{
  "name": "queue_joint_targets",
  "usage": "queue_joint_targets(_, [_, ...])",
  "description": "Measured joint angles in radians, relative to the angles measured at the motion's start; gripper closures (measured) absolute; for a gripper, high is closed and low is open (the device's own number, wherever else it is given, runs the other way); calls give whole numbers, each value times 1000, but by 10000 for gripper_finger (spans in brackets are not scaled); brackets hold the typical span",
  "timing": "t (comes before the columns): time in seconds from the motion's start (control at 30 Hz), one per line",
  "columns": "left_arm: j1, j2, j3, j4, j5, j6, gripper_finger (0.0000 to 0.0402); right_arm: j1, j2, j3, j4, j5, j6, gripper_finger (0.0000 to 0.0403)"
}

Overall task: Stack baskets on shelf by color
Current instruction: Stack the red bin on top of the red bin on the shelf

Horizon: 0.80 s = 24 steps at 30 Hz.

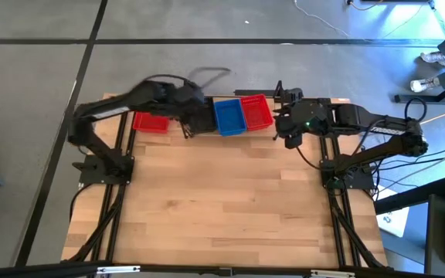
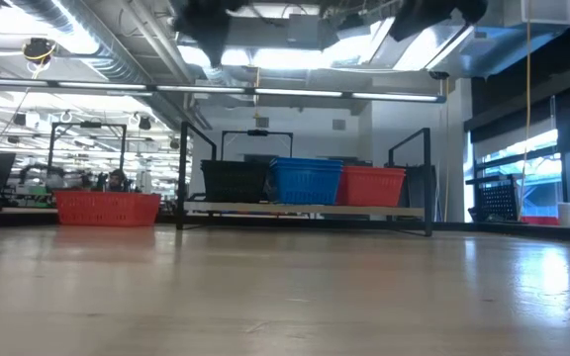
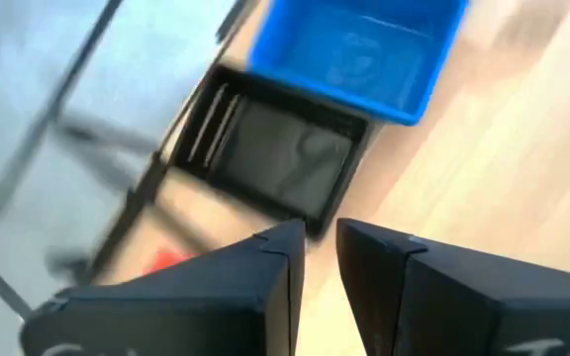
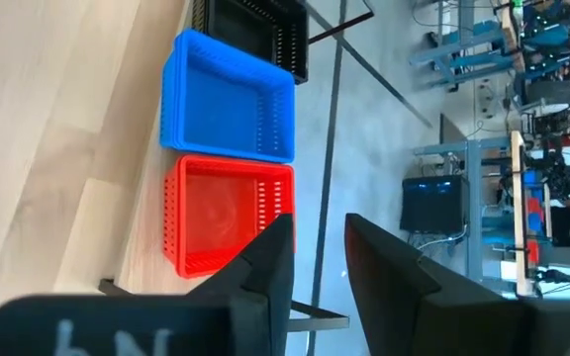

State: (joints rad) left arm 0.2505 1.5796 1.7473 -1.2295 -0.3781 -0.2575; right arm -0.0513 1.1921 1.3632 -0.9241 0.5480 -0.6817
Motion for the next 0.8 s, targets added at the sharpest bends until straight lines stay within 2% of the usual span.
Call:
queue_joint_targets(0.1, [28,-76,0,-79,-4,-233,346,0,-7,0,0,-1,30,306])
queue_joint_targets(0.23, [73,-145,0,-278,-8,-527,346,0,-14,0,0,-2,80,306])
queue_joint_targets(0.33, [113,-171,-12,-343,-1,-678,346,-1,-16,0,0,-34,79,306])
queue_joint_targets(0.43, [159,-200,-48,-339,71,-730,346,-1,-15,0,7,-65,79,306])
queue_joint_targets(0.6, [261,-197,-149,-339,135,-734,346,-1,-15,0,17,-79,79,306])
queue_joint_targets(0.7, [328,-203,-223,-337,147,-699,346,-1,-15,0,17,-79,77,306])
queue_joint_targets(0.8, [391,-199,-316,-258,226,-638,346,-1,-15,0,17,-79,76,306])
